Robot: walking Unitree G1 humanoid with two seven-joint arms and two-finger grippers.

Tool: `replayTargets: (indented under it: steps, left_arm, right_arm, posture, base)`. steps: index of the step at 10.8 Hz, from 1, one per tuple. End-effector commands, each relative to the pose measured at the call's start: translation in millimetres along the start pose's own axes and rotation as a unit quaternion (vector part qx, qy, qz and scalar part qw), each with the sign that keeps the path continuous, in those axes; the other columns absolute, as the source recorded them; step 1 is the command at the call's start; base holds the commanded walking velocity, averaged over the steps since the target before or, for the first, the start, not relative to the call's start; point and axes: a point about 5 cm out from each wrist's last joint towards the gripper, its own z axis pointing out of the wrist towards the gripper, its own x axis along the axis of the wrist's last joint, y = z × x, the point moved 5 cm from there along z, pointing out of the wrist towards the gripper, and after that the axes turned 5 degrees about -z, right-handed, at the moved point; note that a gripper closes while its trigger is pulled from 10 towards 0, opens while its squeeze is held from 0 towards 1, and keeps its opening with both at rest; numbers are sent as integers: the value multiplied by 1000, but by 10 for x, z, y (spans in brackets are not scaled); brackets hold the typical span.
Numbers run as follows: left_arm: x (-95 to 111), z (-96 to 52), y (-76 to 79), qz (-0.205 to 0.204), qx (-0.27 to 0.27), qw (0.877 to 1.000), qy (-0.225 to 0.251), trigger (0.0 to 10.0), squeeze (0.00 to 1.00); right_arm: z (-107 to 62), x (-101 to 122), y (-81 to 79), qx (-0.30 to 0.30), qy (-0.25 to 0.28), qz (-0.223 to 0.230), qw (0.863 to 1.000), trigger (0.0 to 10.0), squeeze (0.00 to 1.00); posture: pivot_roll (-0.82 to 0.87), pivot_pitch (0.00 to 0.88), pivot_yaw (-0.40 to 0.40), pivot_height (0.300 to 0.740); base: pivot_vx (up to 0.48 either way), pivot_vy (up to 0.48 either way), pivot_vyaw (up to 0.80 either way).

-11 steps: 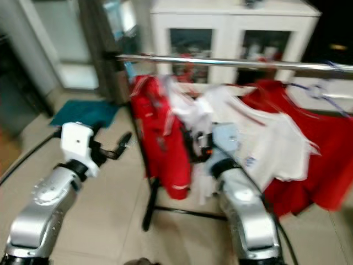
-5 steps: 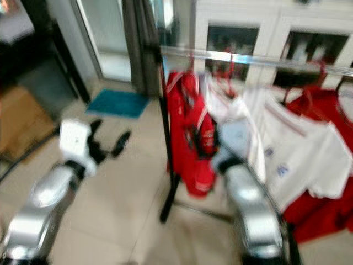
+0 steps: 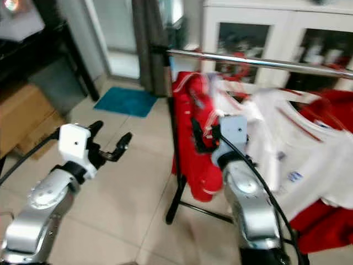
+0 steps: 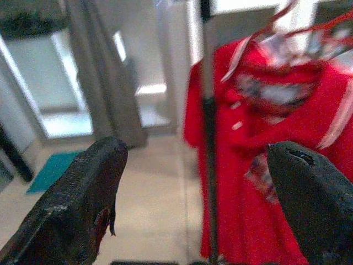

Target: Hang hanger

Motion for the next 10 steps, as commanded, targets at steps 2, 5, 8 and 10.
replayTargets:
  steps: [2, 5, 8, 10]
  left_arm:
    - [-20, -26, -12, -2, 3, 1000, -9, 10000, 0]
    - [-25, -42, -22, -4, 5, 1000, -11, 10000, 0]
    - [-59, -7, 10, -4, -6, 1000, -19, 10000, 0]
    - [-55, -19, 145, -9, -56, 998, -20, 10000, 0]
  right_arm:
    - [8, 63, -43, 11, 11, -7, 1000, 10000, 0]
    - [1, 63, -11, 0, 9, -7, 1000, 10000, 0]
    - [43, 166, 78, 0, 5, -24, 1000, 10000, 0]
    - [119, 206, 186, 7, -25, -46, 999, 10000, 0]
  posture:
    - [-8, 65, 71, 740]
    - [-17, 68, 78, 740]
    - [-38, 78, 91, 740]
    - [-49, 79, 88, 740]
  base:
    - [334, 0, 0]
    - [360, 0, 0]
    - [354, 0, 0]
    - [0, 0, 0]
